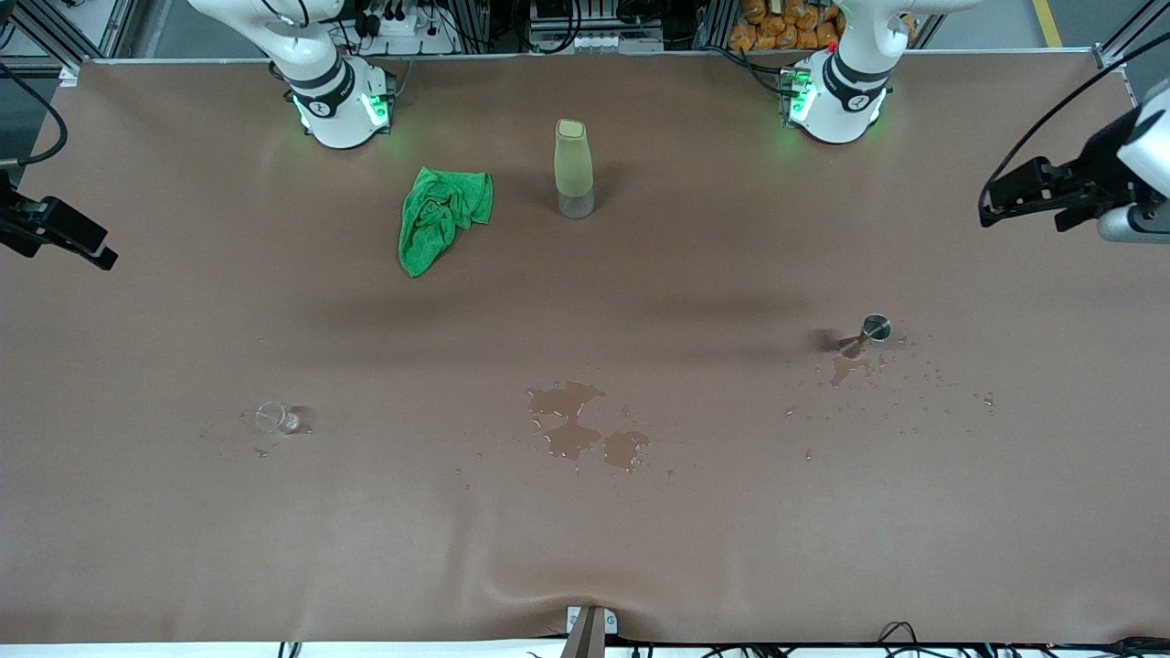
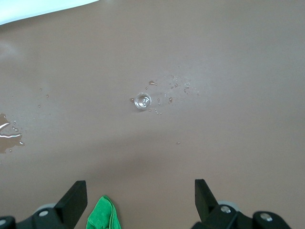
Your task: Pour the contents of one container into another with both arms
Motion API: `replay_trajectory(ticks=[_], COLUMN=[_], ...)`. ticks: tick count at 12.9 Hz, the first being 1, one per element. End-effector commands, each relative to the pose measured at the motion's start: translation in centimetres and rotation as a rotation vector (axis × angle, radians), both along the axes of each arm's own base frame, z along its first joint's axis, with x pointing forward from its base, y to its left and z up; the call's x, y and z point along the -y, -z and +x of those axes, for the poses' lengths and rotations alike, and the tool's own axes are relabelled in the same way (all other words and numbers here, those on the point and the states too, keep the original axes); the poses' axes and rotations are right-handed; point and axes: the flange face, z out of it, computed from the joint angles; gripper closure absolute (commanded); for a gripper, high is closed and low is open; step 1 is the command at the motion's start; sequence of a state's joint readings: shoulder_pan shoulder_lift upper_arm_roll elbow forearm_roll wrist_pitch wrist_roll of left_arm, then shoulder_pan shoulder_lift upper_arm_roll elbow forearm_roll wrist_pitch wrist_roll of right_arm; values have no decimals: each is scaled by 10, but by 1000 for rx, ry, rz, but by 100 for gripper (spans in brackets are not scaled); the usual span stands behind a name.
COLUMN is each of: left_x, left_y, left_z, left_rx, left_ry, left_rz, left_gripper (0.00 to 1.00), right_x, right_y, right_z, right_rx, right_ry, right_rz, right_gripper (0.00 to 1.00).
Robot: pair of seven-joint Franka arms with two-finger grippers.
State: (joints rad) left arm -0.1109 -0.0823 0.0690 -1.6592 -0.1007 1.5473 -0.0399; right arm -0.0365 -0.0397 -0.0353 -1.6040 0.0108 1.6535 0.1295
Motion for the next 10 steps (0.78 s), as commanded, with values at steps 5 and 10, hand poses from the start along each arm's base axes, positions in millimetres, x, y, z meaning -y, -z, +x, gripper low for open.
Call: replay_trajectory(ticks=[5,10], left_x=[9,10], left_y=[-25,-26], left_z=[-22,-24], left_rx=[53,51], left_ry=[-3,5], left_rz=[74,81], left_gripper=[0,0], right_x=[5,1], right_y=[-6,-1], right_z=[-12,-22], right_rx=[14,-41], right_ry=[-79,-160], right_rz=[20,25], right_gripper=[0,0])
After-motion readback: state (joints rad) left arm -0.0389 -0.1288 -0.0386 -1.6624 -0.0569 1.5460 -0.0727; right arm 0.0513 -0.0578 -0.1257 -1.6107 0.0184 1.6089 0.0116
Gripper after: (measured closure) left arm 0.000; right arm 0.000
